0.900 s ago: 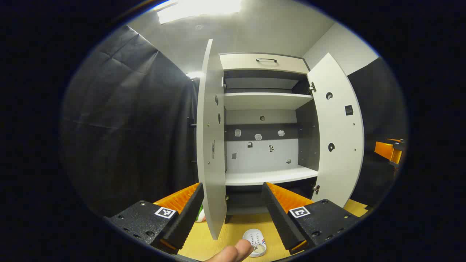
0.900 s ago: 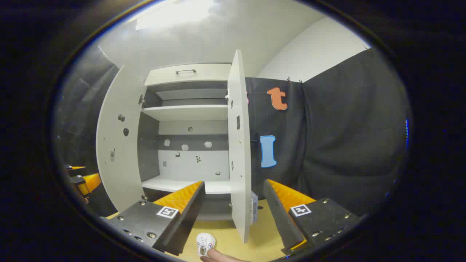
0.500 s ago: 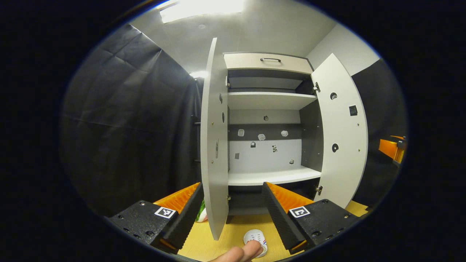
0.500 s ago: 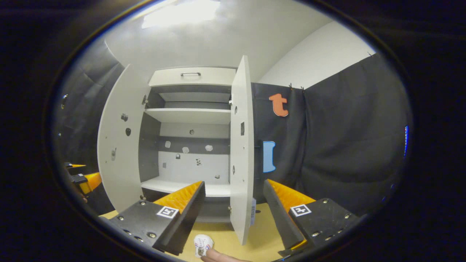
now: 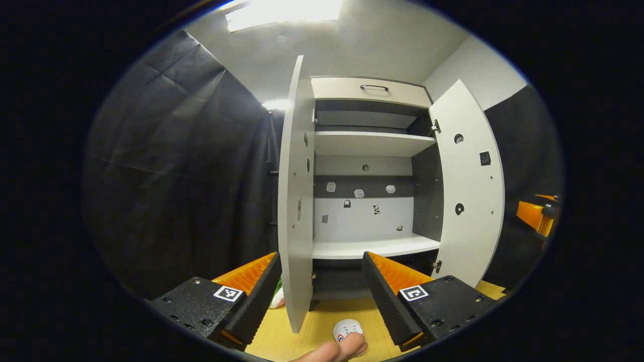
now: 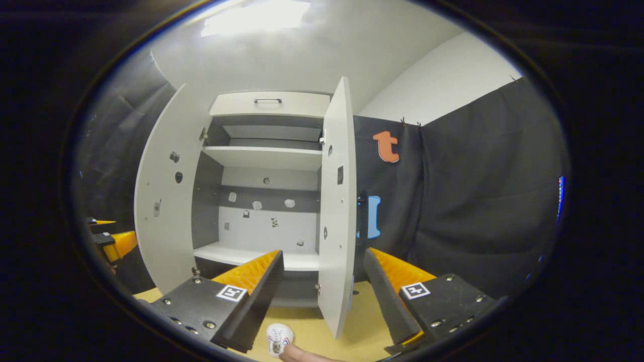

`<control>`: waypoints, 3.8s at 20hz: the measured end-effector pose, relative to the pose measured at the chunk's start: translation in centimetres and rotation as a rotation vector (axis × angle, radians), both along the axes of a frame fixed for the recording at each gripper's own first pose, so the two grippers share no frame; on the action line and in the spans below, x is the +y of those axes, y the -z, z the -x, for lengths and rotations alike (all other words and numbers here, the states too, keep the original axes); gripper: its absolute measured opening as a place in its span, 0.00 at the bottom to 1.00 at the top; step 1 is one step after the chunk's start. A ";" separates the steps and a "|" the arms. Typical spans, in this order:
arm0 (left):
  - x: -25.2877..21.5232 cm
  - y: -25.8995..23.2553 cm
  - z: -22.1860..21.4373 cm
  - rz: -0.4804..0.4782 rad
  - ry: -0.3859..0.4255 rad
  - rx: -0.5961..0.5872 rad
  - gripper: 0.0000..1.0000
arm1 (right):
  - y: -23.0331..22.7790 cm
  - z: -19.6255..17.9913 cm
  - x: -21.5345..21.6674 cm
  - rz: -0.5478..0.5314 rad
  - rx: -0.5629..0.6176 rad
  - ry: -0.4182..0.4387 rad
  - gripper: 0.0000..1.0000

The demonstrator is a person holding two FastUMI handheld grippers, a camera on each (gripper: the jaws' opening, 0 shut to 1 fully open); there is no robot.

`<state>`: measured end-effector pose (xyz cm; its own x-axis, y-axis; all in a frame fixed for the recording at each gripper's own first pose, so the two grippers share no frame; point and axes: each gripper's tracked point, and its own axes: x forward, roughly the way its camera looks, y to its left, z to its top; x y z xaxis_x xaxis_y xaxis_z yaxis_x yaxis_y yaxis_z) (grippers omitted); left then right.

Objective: Grab one shoe with the right hand and put it into the shoe cabinet, grab the other shoe with the left hand and put it into the shoe cabinet; then close the right door with the right hand and the left door with the left hand.

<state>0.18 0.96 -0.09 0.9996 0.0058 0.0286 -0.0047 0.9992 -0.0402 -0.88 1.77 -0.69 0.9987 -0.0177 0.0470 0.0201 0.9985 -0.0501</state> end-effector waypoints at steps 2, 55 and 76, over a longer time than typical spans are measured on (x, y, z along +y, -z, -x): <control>0.1 0.3 0.0 0.012 0.003 0.004 0.97 | 1.5 -0.3 1.0 -0.002 0.015 -0.031 0.96; 0.3 10.8 0.2 -0.019 0.176 0.126 0.98 | 49.8 -7.2 13.6 -0.192 0.744 -0.264 0.01; -0.5 8.5 0.5 0.033 0.185 0.073 0.98 | 22.5 -11.4 13.3 -0.031 0.259 -0.357 0.01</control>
